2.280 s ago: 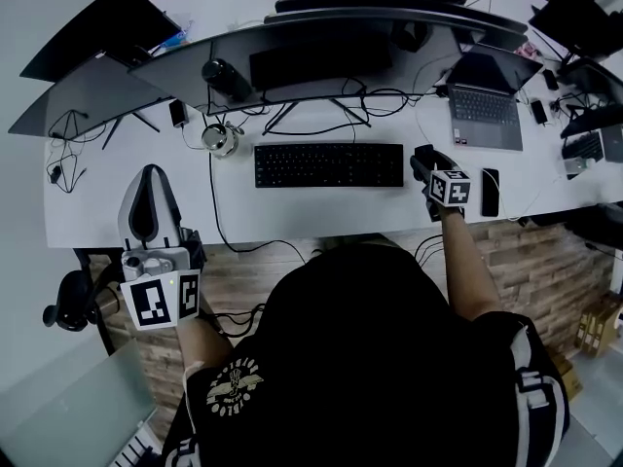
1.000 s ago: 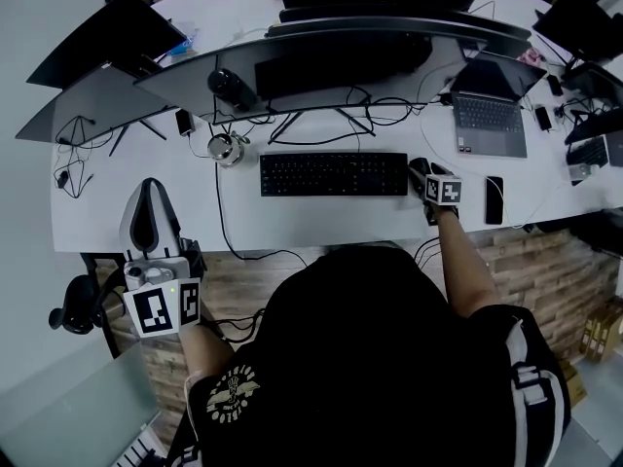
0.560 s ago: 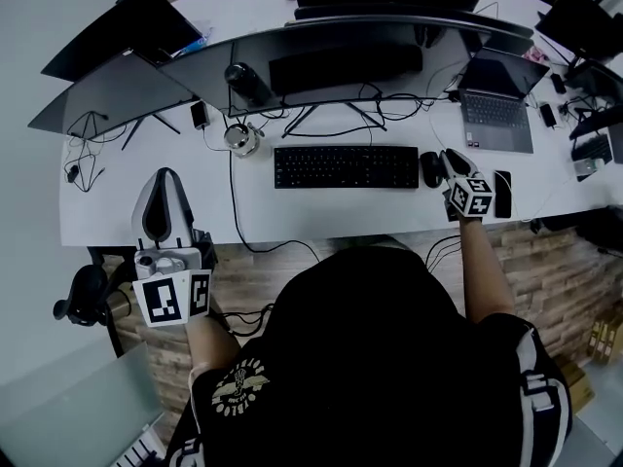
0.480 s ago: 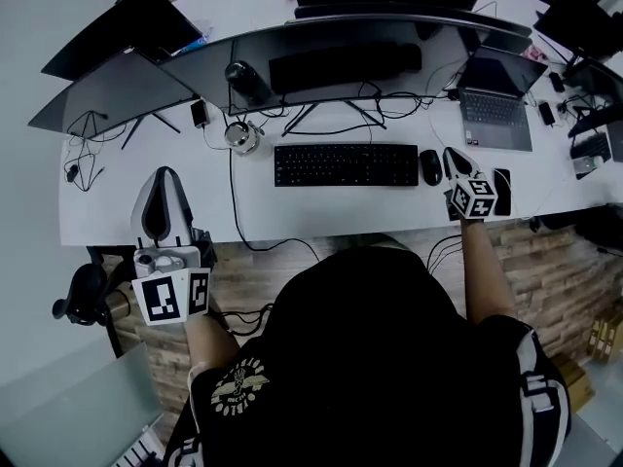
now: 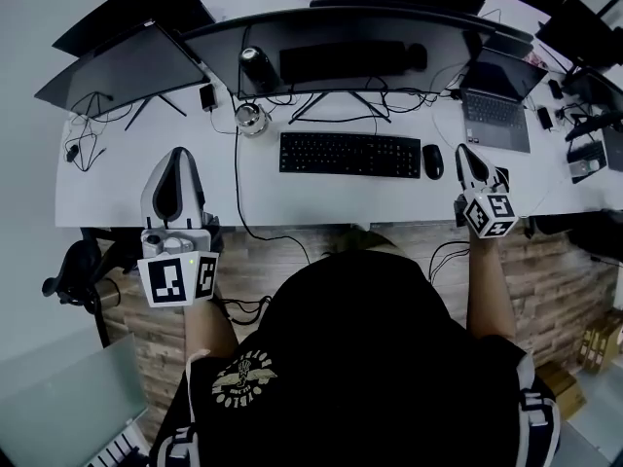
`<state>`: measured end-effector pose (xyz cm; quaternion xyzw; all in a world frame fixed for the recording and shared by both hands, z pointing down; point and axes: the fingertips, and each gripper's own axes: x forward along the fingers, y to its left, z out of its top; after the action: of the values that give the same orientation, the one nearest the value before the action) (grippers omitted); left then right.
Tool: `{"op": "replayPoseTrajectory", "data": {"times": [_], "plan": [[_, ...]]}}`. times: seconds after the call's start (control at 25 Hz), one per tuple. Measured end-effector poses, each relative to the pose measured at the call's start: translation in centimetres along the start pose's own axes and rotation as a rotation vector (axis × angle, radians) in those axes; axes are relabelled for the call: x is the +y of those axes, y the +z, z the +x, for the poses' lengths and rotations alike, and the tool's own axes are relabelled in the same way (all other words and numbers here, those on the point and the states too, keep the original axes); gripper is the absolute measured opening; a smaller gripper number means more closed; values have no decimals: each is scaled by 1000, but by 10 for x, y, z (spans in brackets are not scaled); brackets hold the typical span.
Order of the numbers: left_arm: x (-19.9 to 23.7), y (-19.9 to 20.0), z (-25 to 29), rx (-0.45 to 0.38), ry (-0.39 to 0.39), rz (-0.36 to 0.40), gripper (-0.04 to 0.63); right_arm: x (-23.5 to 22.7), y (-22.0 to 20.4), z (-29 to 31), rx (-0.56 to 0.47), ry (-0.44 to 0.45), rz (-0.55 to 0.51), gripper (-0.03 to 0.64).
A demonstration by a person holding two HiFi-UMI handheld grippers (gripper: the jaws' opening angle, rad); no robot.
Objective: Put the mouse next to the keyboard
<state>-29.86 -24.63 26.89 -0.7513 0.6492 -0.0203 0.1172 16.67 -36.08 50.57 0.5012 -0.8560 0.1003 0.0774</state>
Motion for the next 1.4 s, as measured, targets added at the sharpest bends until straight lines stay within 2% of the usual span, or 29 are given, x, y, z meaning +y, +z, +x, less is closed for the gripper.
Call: {"op": "replayPoseTrajectory", "data": {"times": [0.24,0.44,0.64,0.8,1.04,1.4], "plan": [[-9,-2,-18,-15,-15,-4,2,30,81,-49,-145,2,-57,2],[-17,-1,-24,-20,-31,28,2,51,138,-91,-206,-52,-111,2],[-25,3,-41,-31,-36,40,2,84,188,-129,-284,-28,-164,1],[-26,5,-54,-38,-40,35,2,101,215,-166,-340,-20,-150,2],[-28,10,-66,-40,-54,41,2,111,216,-190,-340,-42,-190,2],[-38,-3,-79,-7,-89,16,2,110,185,-202,-274,-56,-149,2]]}}
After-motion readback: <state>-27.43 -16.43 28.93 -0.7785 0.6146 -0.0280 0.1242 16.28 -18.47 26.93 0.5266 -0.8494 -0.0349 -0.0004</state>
